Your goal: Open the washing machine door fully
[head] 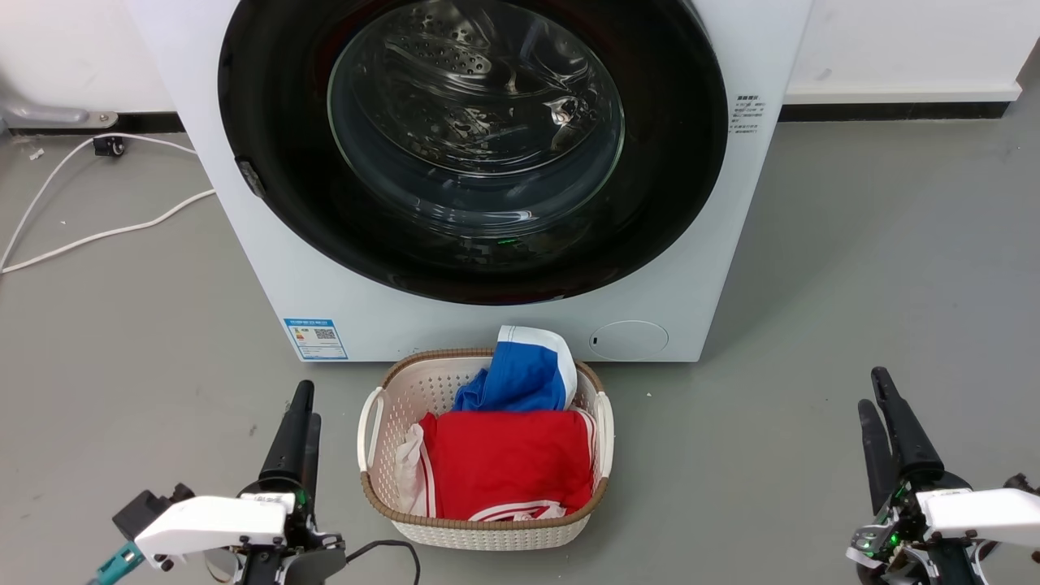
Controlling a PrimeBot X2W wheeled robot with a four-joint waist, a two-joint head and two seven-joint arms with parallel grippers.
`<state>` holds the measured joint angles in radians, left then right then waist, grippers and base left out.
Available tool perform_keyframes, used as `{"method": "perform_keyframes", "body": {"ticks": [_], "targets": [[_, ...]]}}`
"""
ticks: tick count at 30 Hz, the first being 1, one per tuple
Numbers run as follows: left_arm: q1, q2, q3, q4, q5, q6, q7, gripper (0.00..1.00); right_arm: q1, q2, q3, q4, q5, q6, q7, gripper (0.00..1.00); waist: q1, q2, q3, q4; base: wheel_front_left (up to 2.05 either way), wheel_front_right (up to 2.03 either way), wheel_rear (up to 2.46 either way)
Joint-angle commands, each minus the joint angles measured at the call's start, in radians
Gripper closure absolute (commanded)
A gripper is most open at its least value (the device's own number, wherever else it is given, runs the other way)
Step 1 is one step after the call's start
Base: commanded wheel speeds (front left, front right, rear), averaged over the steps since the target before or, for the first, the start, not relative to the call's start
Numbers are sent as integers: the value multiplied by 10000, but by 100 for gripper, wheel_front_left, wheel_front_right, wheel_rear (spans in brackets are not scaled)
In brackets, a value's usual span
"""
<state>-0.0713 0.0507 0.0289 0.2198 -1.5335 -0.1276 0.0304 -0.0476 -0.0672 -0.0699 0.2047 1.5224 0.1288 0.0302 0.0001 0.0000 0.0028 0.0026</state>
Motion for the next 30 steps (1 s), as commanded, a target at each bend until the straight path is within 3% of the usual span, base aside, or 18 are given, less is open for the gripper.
{"method": "perform_keyframes", "body": {"ticks": [1,5,19,30], "targets": [[-323,42,-95,-335,568,-11,-131,0,-125,-155,66,-308,-463,7,-131,0,-1,0,-2,1,0,0,0],[-335,41,-212,-538,1422,-13,-257,0,-124,-159,64,-502,-1167,7,-259,0,-1,0,-6,4,0,0,0],[-313,107,-807,-1059,5589,-12,-830,0,181,-173,199,-1260,-5380,11,-671,0,-1,0,-53,57,0,0,0],[-401,522,-1467,-1271,8044,493,-1195,0,373,-220,287,-1755,-7644,14,-565,0,-1,0,-91,89,0,0,0]]}}
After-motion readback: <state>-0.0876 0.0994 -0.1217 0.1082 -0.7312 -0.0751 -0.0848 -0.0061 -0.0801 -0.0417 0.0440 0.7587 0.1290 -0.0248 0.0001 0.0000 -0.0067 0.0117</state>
